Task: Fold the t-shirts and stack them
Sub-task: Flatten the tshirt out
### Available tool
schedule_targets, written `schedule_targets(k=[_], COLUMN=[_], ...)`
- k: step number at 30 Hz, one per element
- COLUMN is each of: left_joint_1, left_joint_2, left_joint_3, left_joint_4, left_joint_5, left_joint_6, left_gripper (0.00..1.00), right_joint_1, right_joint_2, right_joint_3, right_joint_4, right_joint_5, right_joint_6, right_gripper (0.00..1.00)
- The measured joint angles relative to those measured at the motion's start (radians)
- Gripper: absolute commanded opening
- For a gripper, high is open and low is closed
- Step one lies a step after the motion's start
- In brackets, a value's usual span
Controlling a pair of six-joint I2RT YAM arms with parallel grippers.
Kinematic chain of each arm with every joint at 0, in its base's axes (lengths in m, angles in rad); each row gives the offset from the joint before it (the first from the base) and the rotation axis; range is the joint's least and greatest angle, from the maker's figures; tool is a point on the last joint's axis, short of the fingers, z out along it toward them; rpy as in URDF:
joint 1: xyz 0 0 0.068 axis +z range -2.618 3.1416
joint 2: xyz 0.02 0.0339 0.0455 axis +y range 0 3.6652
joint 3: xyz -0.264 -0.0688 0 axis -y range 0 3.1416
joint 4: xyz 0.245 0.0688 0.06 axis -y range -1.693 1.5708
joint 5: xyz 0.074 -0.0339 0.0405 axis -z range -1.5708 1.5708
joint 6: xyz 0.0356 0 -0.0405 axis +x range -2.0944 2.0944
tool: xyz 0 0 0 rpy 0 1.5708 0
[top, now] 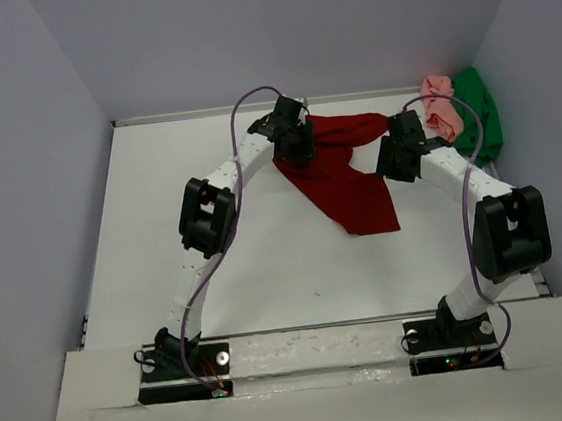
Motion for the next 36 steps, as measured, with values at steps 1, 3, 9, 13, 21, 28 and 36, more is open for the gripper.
schedule_targets(k=[1, 3, 9, 13, 21, 28, 36], left_joint_1=[0.000, 0.000, 0.001, 0.001, 0.002, 0.004, 0.011], left_joint_2=[0.000, 0.000, 0.002, 0.004, 0.003, -0.055, -0.309], left_joint_3=[0.000, 0.000, 0.000, 0.000, -0.019, -0.068, -0.112], left_joint_4=[0.001, 0.003, 0.010, 0.011, 0.014, -0.063, -0.112], left_joint_5=[0.000, -0.001, -0.003, -0.012, -0.082, -0.258, -0.409], left_joint_6=[0.000, 0.000, -0.002, 0.000, -0.003, -0.017, -0.019], left_gripper=[0.55, 0.55, 0.34, 0.04, 0.00, 0.00, 0.00], right_joint_1=[0.000, 0.000, 0.000, 0.000, 0.000, 0.000, 0.000], right_joint_2=[0.000, 0.000, -0.006, -0.016, -0.018, -0.023, -0.082], right_joint_3=[-0.003, -0.005, -0.006, -0.006, -0.039, -0.097, -0.197], right_joint_4=[0.000, 0.000, 0.000, 0.000, 0.002, -0.013, -0.029], right_joint_5=[0.000, 0.000, 0.000, -0.002, 0.003, 0.071, 0.090], right_joint_6=[0.002, 0.003, 0.007, 0.010, 0.025, 0.053, 0.082], right_gripper=[0.53, 0.53, 0.53, 0.53, 0.52, 0.78, 0.82])
